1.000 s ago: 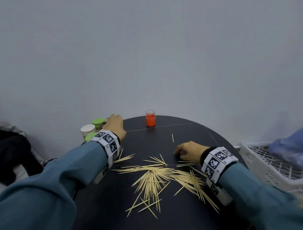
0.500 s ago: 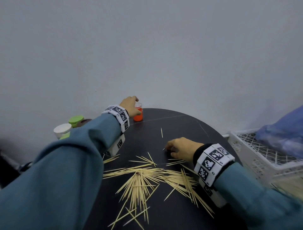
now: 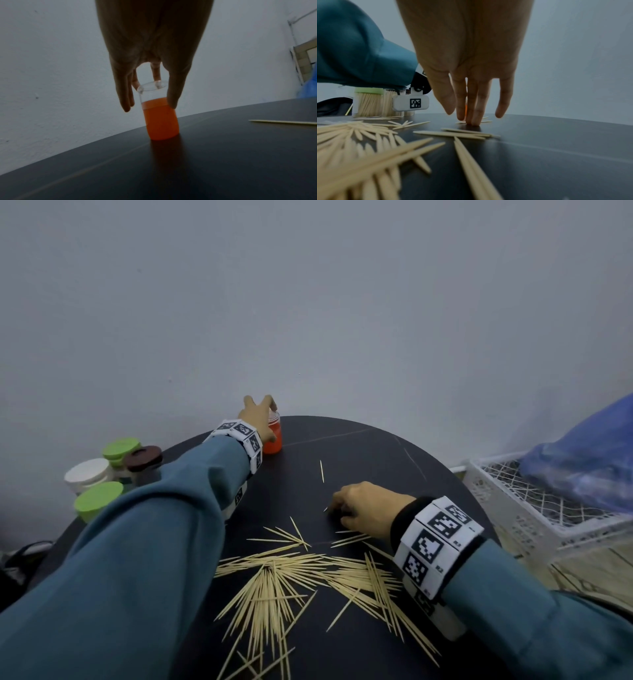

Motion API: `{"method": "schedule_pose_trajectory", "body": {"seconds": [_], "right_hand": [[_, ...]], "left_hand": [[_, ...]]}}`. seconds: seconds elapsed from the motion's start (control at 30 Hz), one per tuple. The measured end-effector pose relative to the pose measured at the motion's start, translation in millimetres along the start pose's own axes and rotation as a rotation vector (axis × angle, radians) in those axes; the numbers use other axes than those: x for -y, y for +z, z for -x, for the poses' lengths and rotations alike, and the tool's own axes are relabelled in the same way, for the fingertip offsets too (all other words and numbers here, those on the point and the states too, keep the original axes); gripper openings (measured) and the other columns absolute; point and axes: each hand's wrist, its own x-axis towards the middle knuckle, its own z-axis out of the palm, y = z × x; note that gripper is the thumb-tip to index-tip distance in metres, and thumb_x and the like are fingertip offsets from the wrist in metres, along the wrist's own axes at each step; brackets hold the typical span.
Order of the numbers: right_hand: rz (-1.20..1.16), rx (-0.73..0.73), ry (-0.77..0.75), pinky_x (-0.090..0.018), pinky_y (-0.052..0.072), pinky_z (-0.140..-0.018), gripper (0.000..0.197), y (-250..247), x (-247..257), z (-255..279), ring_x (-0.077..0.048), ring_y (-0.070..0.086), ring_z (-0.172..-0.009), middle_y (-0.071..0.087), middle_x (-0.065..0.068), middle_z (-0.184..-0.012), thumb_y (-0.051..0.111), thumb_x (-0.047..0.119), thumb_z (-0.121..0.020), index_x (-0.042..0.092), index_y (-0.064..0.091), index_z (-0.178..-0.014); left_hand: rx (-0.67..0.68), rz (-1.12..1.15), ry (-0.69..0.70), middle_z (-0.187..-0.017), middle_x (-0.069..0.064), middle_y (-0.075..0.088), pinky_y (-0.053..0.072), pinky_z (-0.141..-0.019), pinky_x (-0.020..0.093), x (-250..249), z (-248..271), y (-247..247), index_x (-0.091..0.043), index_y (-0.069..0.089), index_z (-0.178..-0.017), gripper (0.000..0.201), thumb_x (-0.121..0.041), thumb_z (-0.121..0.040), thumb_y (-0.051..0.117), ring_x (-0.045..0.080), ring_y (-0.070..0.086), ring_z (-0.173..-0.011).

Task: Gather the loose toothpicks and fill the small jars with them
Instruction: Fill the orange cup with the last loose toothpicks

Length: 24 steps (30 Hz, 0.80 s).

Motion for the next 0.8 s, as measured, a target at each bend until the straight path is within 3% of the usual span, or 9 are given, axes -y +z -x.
{"method": "schedule_pose_trajectory", "body": {"seconds": [0.13,0.3,0.47,0.67,0.8], "right_hand": [[0.018,0.005,0.002,-0.036,0.041,-0.101,0.036,0.1,1.3,0.9,-0.023,0.048,-0.121,0.048,-0.007,-0.133,0.047,0.013,-0.094,0.013,0.051,-0.13],[0.048,0.007,0.006,-0.038,0.042,-0.1,0.036,0.3,3.9,1.5,-0.023,0.048,-0.121,0.048,-0.007,-0.133,0.046,0.013,-0.094,0.013,0.051,-0.13],[0.084,0.01,0.006,-0.032,0.04,-0.101,0.036,0.4,3.9,1.2,-0.023,0.047,-0.122,0.048,-0.008,-0.133,0.046,0.012,-0.094,0.012,0.051,-0.13],[0.138,0.012,0.019,-0.03,0.038,-0.1,0.036,-0.9,9.7,1.7,-0.023,0.046,-0.123,0.046,-0.006,-0.134,0.046,0.015,-0.095,0.014,0.051,-0.13],[0.147,0.02,0.018,-0.029,0.038,-0.1,0.037,-2.1,9.4,4.7,-0.021,0.047,-0.121,0.049,-0.005,-0.132,0.048,0.016,-0.093,0.017,0.052,-0.13]], "left_hand": [[0.02,0.043,-0.028,-0.13,0.019,0.031,0.046,-0.081,0.038,-3.4,6.9,-1.8,-0.014,0.044,-0.125,0.061,-0.012,-0.074,0.076,0.041,0.055,-0.103],[-0.03,0.144,0.031,-0.125,0.016,0.037,0.044,-0.086,0.035,-8.7,19.5,-13.4,-0.014,0.051,-0.123,0.059,-0.018,-0.071,0.078,0.037,0.052,-0.107],[-0.083,0.288,0.126,-0.122,0.013,0.058,0.046,-0.085,0.03,-10.0,43.5,-50.9,-0.015,0.054,-0.124,0.057,-0.016,-0.072,0.076,0.028,0.057,-0.107],[-0.128,0.351,0.238,-0.122,0.01,0.053,0.045,-0.082,0.028,-3.0,97.1,-96.5,-0.023,0.05,-0.131,0.061,-0.016,-0.075,0.074,0.025,0.053,-0.105],[-0.1,0.458,0.261,-0.114,0.003,0.053,0.048,-0.073,0.027,8.8,141.3,-106.0,-0.022,0.04,-0.135,0.071,-0.019,-0.074,0.078,0.02,0.056,-0.096]]}}
